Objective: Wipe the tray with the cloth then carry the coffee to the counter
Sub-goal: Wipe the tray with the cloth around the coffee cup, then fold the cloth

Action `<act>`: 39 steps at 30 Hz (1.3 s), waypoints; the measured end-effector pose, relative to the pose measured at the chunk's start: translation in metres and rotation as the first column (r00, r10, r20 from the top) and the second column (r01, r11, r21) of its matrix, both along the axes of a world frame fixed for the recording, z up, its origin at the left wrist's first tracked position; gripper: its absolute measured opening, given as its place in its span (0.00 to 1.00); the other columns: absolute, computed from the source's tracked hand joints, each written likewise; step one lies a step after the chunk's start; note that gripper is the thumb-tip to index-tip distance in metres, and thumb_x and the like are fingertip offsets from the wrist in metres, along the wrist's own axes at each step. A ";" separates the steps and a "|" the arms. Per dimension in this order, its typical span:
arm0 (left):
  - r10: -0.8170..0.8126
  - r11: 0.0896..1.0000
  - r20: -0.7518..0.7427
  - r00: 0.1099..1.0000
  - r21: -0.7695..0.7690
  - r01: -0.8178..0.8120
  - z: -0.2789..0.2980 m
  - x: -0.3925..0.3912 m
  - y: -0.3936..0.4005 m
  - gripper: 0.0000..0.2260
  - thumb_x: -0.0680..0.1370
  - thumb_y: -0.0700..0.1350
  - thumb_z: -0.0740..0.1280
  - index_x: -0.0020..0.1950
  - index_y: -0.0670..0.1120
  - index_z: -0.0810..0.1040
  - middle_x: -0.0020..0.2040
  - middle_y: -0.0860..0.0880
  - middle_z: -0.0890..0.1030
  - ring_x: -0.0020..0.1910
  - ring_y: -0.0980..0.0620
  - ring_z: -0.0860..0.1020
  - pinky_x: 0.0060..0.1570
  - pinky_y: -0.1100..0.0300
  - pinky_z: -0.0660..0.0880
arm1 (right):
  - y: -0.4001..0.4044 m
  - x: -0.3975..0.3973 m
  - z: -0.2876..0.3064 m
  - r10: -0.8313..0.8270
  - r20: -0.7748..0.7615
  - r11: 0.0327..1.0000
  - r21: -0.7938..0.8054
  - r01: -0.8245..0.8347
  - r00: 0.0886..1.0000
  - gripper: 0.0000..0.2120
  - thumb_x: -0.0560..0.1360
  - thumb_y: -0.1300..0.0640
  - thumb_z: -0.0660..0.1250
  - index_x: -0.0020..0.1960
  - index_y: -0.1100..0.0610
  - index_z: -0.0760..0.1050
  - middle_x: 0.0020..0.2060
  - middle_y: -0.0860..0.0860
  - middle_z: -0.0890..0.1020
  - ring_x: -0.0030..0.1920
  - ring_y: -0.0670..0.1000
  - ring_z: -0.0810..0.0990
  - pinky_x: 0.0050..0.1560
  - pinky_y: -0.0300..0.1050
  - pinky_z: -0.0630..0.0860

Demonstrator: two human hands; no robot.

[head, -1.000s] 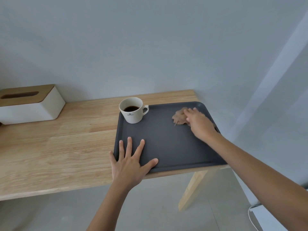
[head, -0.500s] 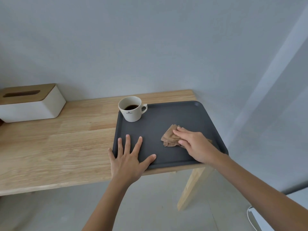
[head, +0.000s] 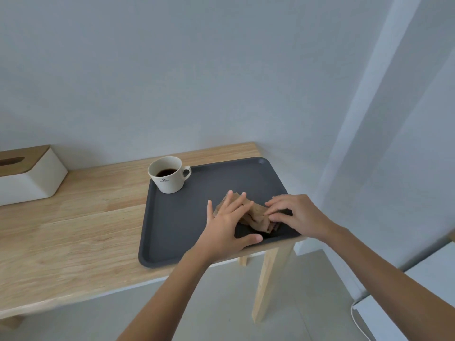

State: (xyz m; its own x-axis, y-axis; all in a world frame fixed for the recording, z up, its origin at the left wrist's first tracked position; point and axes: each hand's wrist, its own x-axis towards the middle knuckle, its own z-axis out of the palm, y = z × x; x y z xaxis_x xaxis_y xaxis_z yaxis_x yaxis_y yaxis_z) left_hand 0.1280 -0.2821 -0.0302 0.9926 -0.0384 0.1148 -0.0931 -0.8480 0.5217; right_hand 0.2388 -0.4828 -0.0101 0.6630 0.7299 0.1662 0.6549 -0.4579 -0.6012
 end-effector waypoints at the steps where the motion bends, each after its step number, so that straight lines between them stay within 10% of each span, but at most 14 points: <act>1: -0.009 1.000 -0.007 1.000 -0.001 0.009 -0.001 0.004 -0.004 0.36 0.70 0.68 0.65 0.75 0.57 0.60 0.78 0.58 0.55 0.78 0.56 0.42 0.70 0.33 0.35 | 0.003 0.000 0.001 0.003 0.026 1.000 0.022 -0.003 1.000 0.05 0.73 0.58 0.71 0.48 0.52 0.84 0.49 0.48 0.85 0.53 0.43 0.80 0.58 0.38 0.73; 9: 0.217 0.952 0.205 0.954 -0.262 -0.161 0.015 0.030 -0.013 0.20 0.73 0.61 0.67 0.64 0.55 0.77 0.60 0.57 0.81 0.72 0.54 0.67 0.72 0.37 0.40 | 0.030 0.002 0.026 -0.061 -0.018 0.984 0.166 0.063 0.998 0.07 0.79 0.60 0.61 0.46 0.52 0.76 0.38 0.41 0.80 0.40 0.40 0.78 0.40 0.30 0.70; 13: 0.187 0.855 0.214 0.959 -0.515 -0.052 0.044 0.038 0.002 0.08 0.76 0.49 0.69 0.52 0.51 0.85 0.48 0.56 0.86 0.51 0.61 0.81 0.59 0.58 0.72 | 0.036 0.006 0.031 -0.049 -0.161 0.964 0.250 0.089 0.986 0.07 0.80 0.56 0.60 0.50 0.52 0.76 0.41 0.44 0.82 0.42 0.43 0.80 0.44 0.38 0.74; 18: 0.216 0.872 0.235 0.948 -0.483 -0.079 0.062 0.049 0.013 0.07 0.77 0.48 0.68 0.49 0.49 0.85 0.42 0.56 0.85 0.42 0.62 0.81 0.44 0.67 0.73 | 0.031 -0.002 0.016 0.021 -0.309 0.952 0.295 0.075 0.951 0.09 0.79 0.52 0.61 0.59 0.49 0.67 0.45 0.50 0.84 0.46 0.49 0.83 0.48 0.54 0.82; 26: 0.283 0.887 0.327 0.902 -0.447 -0.116 0.087 0.055 0.020 0.08 0.79 0.47 0.65 0.46 0.48 0.84 0.40 0.50 0.85 0.42 0.51 0.81 0.45 0.52 0.76 | 0.037 -0.013 0.003 -0.028 0.103 0.902 0.432 -0.020 0.994 0.15 0.76 0.48 0.66 0.58 0.49 0.66 0.48 0.41 0.76 0.46 0.40 0.78 0.40 0.28 0.75; 39: 0.436 0.836 0.367 0.822 -0.503 -0.219 0.118 0.027 0.068 0.14 0.80 0.50 0.60 0.40 0.44 0.77 0.30 0.48 0.72 0.32 0.51 0.69 0.36 0.54 0.66 | 0.076 0.019 0.047 -0.125 0.252 0.834 0.550 -0.036 0.960 0.12 0.71 0.52 0.73 0.37 0.60 0.79 0.32 0.50 0.79 0.32 0.49 0.75 0.33 0.38 0.70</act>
State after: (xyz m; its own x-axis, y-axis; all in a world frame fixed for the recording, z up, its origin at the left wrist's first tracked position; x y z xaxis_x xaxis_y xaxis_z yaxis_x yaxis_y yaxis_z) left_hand 0.1555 -0.2139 0.0880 0.7635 0.4389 0.4737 -0.1655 -0.5761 0.8005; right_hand 0.2578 -0.4069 0.0372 0.5634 0.4370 0.7012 0.8128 -0.1410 -0.5652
